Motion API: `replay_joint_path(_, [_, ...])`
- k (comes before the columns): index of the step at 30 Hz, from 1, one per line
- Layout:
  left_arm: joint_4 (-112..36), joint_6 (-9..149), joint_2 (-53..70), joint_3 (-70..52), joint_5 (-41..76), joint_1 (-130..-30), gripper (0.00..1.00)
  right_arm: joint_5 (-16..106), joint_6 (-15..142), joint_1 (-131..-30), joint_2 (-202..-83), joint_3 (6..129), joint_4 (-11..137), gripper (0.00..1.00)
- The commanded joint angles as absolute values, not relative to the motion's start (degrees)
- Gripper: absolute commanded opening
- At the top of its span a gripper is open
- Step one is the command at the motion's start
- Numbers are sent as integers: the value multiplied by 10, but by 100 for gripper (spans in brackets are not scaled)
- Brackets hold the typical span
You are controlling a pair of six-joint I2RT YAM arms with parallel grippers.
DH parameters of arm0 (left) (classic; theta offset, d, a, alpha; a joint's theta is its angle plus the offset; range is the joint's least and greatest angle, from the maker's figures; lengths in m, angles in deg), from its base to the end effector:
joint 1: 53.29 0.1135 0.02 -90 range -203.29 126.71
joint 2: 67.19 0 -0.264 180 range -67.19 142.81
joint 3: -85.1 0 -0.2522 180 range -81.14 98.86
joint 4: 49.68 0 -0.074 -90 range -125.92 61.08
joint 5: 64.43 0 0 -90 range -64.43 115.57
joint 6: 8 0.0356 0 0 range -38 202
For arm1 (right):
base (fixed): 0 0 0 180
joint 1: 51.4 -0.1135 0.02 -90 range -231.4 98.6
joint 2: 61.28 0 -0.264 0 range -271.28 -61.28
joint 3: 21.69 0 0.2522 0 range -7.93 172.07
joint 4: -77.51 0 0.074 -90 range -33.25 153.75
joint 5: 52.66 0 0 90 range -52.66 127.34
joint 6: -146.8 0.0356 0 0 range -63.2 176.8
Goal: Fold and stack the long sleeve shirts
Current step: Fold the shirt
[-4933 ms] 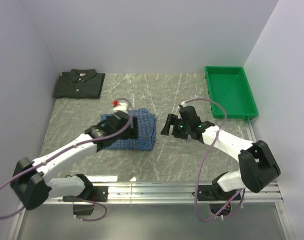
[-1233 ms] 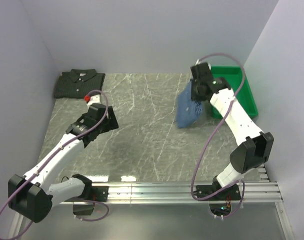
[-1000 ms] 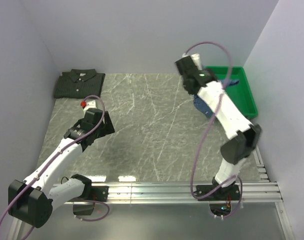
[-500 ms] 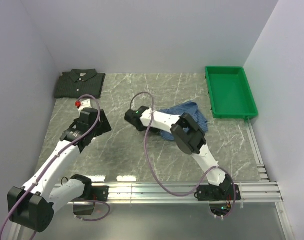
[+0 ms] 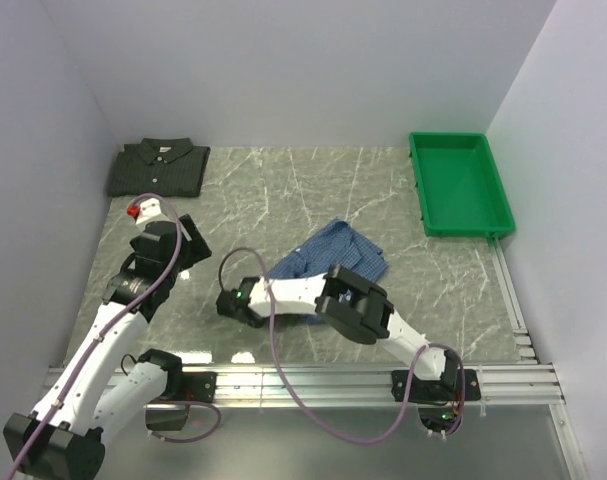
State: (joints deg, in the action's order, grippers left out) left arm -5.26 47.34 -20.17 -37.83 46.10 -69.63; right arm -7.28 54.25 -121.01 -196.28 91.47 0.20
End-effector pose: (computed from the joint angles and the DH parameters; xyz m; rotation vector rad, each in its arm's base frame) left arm 0.1733 -0.0378 0.2901 -0.5378 2.0618 -0.1351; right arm 0.1715 0.3896 0.1083 -1.6329 2.0929 -1.0248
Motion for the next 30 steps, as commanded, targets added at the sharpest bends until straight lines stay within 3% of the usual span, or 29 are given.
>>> replay_joint_path(1, [-76,471,-223,-383,482,-693,90,-64,544,-1238,-1966,900,27,28])
replay_joint_path(5, [-76,470,-225,-383,486,-692,91,-62,548,-1258,-1954,902,28,46])
replay_joint_path(6, [-76,470,-225,-382,485,-691,91,-60,548,-1265,-1947,903,28,55])
replay_joint_path(9, [-77,470,-224,-382,483,-691,91,-56,548,-1276,-1934,908,22,68])
replay_joint_path(12, [-78,471,-223,-382,482,-690,91,-45,544,-1288,-1915,896,28,73])
replay_joint_path(22, [-90,478,-239,-388,467,-689,91,-24,520,-1318,-1883,850,48,74])
replay_joint_path(30, [-95,482,-227,-388,461,-687,91,59,501,-1367,-1791,843,86,74])
